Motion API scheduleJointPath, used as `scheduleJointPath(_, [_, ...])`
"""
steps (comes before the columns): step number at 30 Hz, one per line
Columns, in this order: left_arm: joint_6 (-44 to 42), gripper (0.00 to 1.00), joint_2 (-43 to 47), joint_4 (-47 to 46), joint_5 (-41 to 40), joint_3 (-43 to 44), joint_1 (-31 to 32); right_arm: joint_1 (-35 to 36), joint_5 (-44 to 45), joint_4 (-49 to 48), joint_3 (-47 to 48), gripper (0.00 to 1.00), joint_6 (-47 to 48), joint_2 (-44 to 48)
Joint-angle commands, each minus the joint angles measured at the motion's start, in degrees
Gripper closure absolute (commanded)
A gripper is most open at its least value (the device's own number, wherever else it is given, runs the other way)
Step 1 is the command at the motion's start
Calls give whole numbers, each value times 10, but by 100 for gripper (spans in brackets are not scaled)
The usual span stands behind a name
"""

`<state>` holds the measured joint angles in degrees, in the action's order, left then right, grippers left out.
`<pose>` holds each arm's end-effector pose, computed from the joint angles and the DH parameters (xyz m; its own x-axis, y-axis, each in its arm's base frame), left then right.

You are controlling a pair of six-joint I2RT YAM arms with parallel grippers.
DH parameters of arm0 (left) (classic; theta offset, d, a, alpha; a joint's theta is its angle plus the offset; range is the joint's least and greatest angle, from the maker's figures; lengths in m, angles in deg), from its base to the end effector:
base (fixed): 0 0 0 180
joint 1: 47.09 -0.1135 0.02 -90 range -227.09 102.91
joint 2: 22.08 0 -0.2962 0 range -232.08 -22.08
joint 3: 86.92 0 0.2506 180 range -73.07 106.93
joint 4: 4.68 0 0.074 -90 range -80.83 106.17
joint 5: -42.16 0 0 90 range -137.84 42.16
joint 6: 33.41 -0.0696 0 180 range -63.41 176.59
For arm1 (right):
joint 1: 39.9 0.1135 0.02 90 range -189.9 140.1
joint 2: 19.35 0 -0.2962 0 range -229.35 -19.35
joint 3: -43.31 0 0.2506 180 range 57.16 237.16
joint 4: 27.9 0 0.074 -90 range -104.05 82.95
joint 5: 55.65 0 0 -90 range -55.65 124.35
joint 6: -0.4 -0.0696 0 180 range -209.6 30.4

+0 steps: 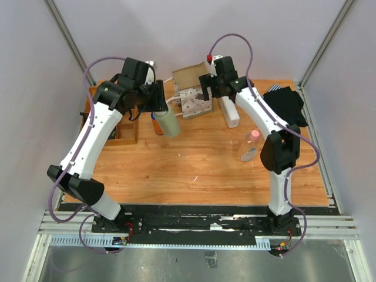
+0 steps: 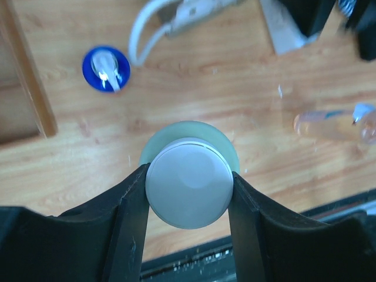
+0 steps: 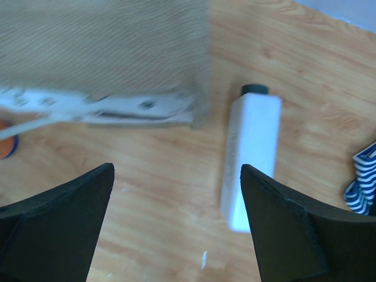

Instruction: Take the personal care products out of the canvas bag

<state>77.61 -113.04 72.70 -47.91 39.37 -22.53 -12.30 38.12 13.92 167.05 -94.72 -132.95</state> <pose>0.3057 -0.1396 0.4584 -0.7174 -0.0665 -0.6934 0.1687 0.9492 -0.2656 0.4517 0.2310 0.3537 -0.5004 -0.1611 -0.8507 -0.3695 0.9283 0.0416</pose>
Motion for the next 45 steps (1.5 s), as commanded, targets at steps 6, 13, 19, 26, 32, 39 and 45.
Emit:
scheduleJointPath(6, [3,97,89,-139,92,-202,11,-107,-26,187,263,11,62,-179])
scheduleJointPath(13, [14,97,119,-231,60,-361,45,-139,-80,197,350,9,83,-250])
scheduleJointPath(19, [20,98,113,-255,-2,-435,83,-146,-96,189,366,7,84,-290])
scheduleJointPath(26, [30,82,105,-263,-47,-464,116,-150,-96,200,389,5,87,-329])
scheduleJointPath(32, [55,68,129,-294,-39,-519,121,-155,-104,202,391,5,90,-341])
scheduleJointPath(39, [61,51,139,-294,-35,-526,125,-155,-123,195,401,6,92,-351])
scheduleJointPath(45, [62,39,140,-293,-31,-523,125,-144,-132,205,402,8,104,-366])
